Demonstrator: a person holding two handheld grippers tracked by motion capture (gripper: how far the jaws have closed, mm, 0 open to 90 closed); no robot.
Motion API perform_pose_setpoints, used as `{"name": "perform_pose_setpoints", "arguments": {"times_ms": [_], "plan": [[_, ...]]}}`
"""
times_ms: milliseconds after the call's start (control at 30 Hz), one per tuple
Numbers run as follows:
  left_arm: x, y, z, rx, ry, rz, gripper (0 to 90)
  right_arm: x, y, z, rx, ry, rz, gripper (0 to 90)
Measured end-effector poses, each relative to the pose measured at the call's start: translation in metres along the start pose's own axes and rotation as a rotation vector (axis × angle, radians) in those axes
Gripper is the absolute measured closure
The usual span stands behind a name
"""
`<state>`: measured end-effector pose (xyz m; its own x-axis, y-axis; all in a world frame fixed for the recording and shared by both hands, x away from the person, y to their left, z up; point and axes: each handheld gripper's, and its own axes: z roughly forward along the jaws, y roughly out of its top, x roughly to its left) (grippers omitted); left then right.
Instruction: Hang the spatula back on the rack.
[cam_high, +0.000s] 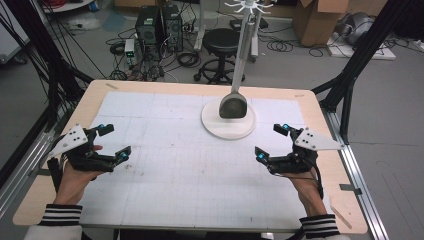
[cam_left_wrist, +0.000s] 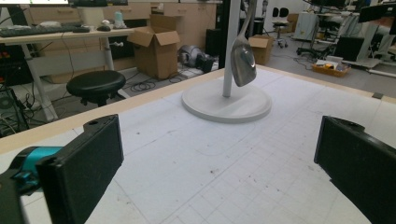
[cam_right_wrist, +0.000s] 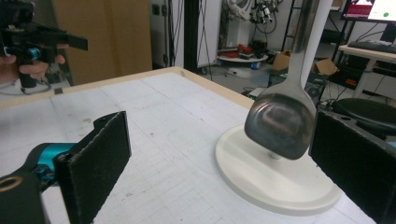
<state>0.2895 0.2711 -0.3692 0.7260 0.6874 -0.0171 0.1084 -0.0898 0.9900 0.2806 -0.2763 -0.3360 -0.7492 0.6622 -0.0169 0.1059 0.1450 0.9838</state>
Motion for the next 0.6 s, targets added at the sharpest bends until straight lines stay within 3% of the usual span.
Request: {"name": "perform_pose_setpoints", "arguments": {"times_ms": [167, 600], "plan": [[0.0, -0.003, -0.001, 0.001, -0.001, -0.004, 1.7, -0.001, -0.009, -0.007, -0.03, -0.039, 0.023, 4.8], [-0.003, -0.012, -0.01, -0.01, -0.003, -0.008, 1.7, -0.001, -0.027, -0.022, -0.055, -0.077, 0.046, 4.4]]}}
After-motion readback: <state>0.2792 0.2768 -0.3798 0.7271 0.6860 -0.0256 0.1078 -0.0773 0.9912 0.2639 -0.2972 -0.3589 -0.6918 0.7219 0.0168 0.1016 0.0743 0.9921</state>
